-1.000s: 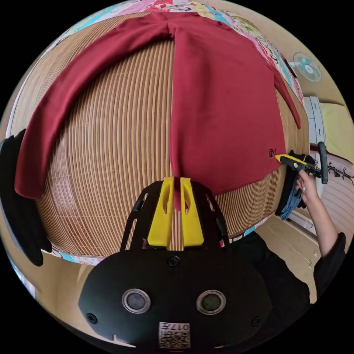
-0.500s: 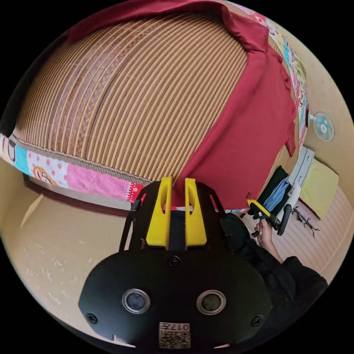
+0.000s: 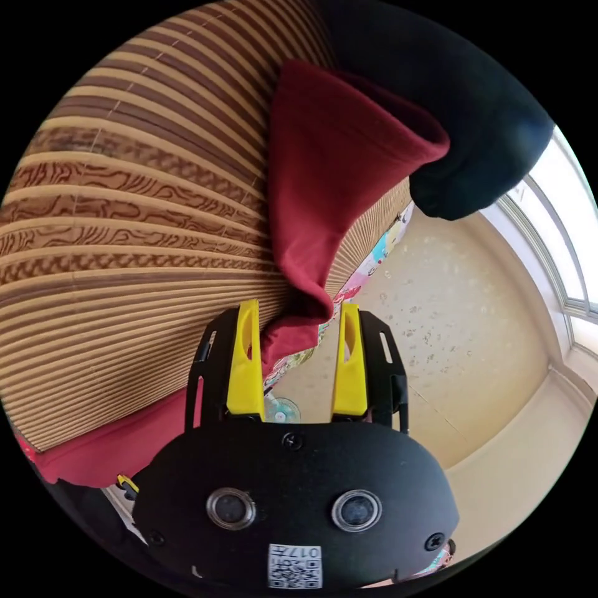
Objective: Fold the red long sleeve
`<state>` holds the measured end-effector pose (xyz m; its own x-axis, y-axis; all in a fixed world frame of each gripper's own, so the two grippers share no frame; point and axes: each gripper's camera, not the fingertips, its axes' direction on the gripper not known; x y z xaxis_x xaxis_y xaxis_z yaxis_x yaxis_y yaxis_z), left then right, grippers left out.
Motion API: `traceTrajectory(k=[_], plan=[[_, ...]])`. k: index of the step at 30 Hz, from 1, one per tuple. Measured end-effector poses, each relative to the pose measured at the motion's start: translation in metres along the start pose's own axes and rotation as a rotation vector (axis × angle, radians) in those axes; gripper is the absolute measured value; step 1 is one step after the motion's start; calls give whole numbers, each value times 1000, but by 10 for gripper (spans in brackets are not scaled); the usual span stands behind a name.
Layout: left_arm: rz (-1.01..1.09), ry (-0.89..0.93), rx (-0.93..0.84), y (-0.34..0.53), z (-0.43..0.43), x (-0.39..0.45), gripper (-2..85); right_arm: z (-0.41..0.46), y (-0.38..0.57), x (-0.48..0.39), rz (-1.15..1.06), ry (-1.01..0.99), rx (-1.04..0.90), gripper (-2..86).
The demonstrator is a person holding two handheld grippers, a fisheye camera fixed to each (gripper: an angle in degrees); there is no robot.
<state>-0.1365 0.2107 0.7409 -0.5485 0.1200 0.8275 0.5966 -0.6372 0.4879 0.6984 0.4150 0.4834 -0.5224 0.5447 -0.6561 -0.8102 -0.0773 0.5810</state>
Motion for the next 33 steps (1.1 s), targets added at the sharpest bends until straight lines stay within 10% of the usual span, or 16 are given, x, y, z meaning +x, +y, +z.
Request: traceTrajectory(k=[11, 21, 27, 33], plan=[[167, -83, 102, 16, 11, 29, 41, -1, 7, -14, -9, 113, -55, 67], [1417, -405, -124, 265, 106, 190, 41, -7, 33, -6, 102, 65, -35, 67], [2163, -759, -522, 489, 256, -3, 45, -9, 57, -8, 90, 68, -6, 69], [1854, -938, -685, 468, 293, -130, 27, -26, 97, 7, 106, -53, 70, 74]])
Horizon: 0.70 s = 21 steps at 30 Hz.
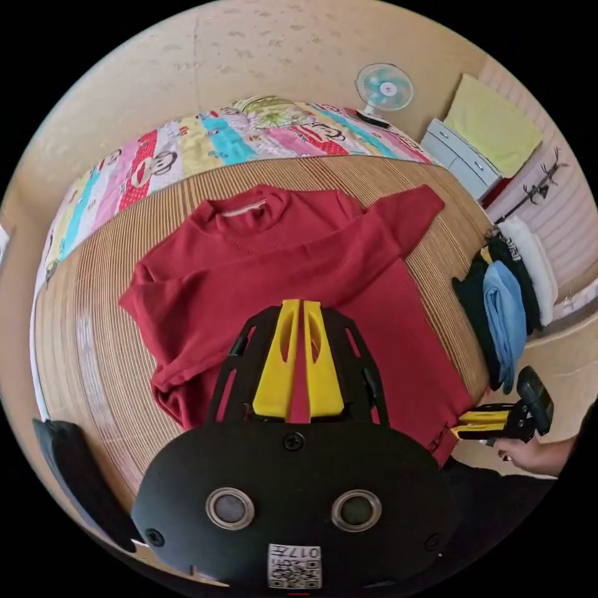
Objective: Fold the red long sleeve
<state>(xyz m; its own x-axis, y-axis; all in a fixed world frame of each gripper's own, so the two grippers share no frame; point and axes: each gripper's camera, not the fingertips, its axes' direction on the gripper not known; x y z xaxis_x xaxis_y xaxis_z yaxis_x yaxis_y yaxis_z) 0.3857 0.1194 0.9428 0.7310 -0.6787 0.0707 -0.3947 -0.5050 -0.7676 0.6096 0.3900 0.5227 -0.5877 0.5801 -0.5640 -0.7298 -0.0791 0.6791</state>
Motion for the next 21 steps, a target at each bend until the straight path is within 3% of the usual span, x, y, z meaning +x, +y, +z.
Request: traceTrajectory(k=[3, 6, 14, 17, 19, 21], plan=[[-221, 110, 69, 16, -17, -45, 60, -30, 8, 21, 74, -196, 74, 74], [-368, 47, 173, 24, -42, -94, 84, -74, 0, 32, 87, -340, 214, 77], [-534, 94, 90, -2, 5, -184, 129, -176, -90, 41, -14, -321, 720, 104], [-520, 22, -45, -14, 35, -179, 106, -174, -140, 32, -45, -257, 720, 89], [-483, -54, -21, -17, 35, -172, 78, -169, -161, 25, -50, -236, 674, 62], [-450, -8, 25, -17, 28, -177, 57, -173, -157, 16, -79, -255, 708, 36]])
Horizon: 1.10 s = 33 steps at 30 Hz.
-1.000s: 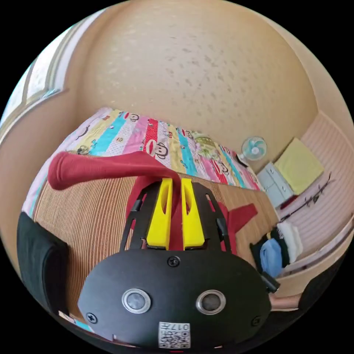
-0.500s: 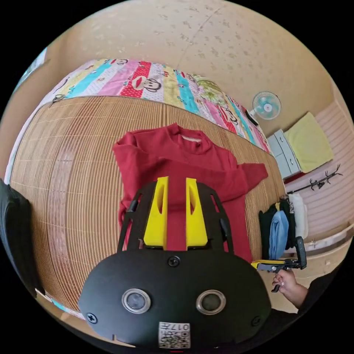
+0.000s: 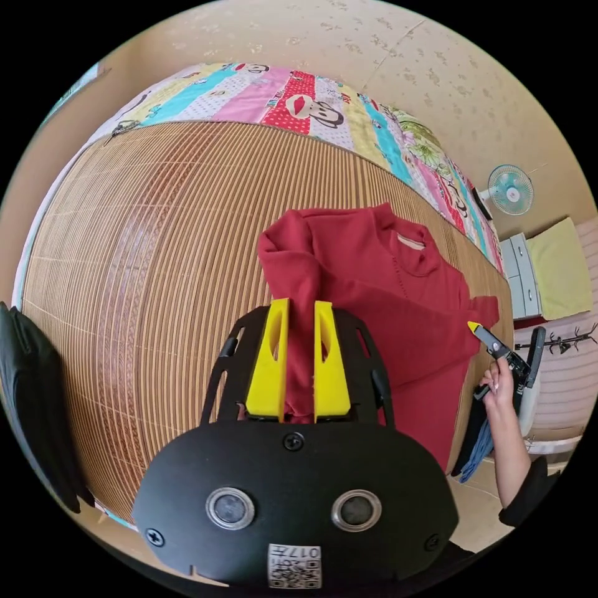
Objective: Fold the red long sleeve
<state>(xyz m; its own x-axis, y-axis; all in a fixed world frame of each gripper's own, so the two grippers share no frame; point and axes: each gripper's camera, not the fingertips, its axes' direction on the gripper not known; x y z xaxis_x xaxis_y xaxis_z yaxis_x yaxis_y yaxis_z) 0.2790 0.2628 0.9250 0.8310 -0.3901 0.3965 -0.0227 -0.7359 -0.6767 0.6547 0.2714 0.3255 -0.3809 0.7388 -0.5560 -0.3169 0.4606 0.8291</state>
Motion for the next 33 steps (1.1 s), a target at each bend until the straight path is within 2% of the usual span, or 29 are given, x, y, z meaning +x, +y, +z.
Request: traceTrajectory(k=[4, 9, 13, 16, 19, 23, 25, 28, 31, 33], plan=[[-20, 300, 120, -6, -26, -45, 43, -30, 6, -15, -16, -6, 83, 25], [-153, 494, 141, -17, -17, -116, 46, -53, -4, -33, -65, -62, 188, 26], [-183, 445, 70, -28, 7, -135, 66, -6, -19, -29, -12, 58, 19, 35], [-229, 490, 141, -24, -7, -142, 111, -22, -16, -24, 13, -9, 83, 57], [-235, 427, 181, -7, -24, -139, 124, -60, -1, -24, 29, -18, 197, 81], [-167, 381, 63, 9, -11, -119, 112, -49, 8, -23, -38, -36, 60, 61], [-132, 255, -22, 15, -2, -105, 70, -47, 12, -27, -67, 3, 21, 45], [-34, 224, 34, 11, -18, -95, 50, -86, 11, -28, -27, -67, 51, 36], [-79, 237, -22, 3, -6, -108, 51, -97, 11, -23, 13, 1, 14, 42], [-119, 266, -43, 1, 2, -117, 64, -78, 8, -3, 73, 23, -106, 59]])
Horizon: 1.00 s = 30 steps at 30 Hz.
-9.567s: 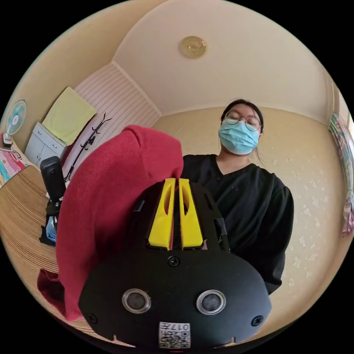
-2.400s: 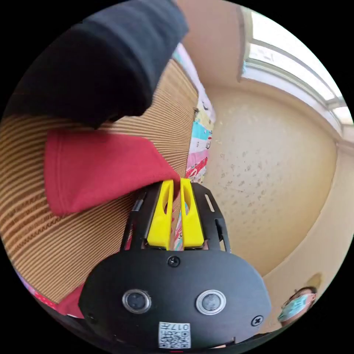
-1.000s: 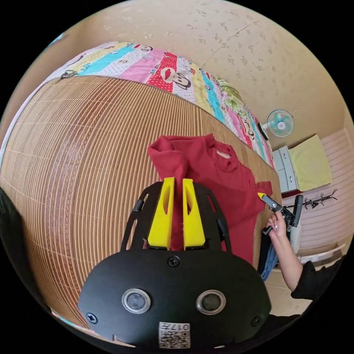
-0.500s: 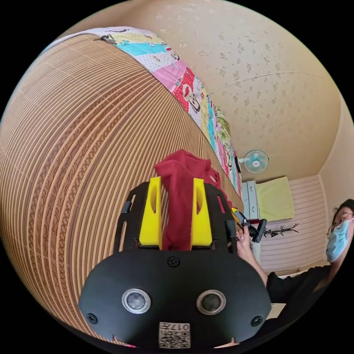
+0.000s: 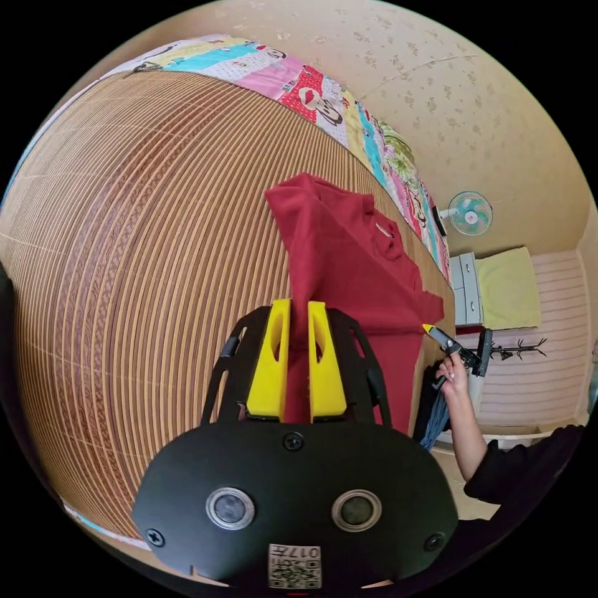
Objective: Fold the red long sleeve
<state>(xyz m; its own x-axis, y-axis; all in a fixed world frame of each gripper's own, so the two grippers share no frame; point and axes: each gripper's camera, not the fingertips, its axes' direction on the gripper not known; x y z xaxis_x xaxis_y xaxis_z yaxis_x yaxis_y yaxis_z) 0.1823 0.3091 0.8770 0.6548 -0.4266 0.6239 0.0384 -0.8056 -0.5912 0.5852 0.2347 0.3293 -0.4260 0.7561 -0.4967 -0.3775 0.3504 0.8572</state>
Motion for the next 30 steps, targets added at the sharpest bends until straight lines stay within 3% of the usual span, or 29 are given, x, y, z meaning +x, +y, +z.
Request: traceTrajectory(k=[3, 6, 9, 15, 23, 28, 30], plan=[[29, -12, 64, 0, -16, -2, 83, -47, -6, 43, 96, -224, 136, 85], [49, -83, 148, 12, -36, 0, 87, -104, -23, 108, 298, -157, 277, 93], [83, -3, 246, 30, -50, 1, 89, -129, -46, 195, 492, -79, 367, 98], [33, 114, 262, 53, -42, 5, 93, -108, -69, 305, 731, -122, 345, 95], [13, 153, 242, 58, -19, 16, 83, -96, -65, 301, 694, -374, 477, 44], [37, 137, 246, 59, -26, 14, 79, -173, -21, 205, 477, -372, 687, 36], [34, 149, 245, 60, -28, 10, 79, -215, 11, 125, 295, -326, 792, 34]])
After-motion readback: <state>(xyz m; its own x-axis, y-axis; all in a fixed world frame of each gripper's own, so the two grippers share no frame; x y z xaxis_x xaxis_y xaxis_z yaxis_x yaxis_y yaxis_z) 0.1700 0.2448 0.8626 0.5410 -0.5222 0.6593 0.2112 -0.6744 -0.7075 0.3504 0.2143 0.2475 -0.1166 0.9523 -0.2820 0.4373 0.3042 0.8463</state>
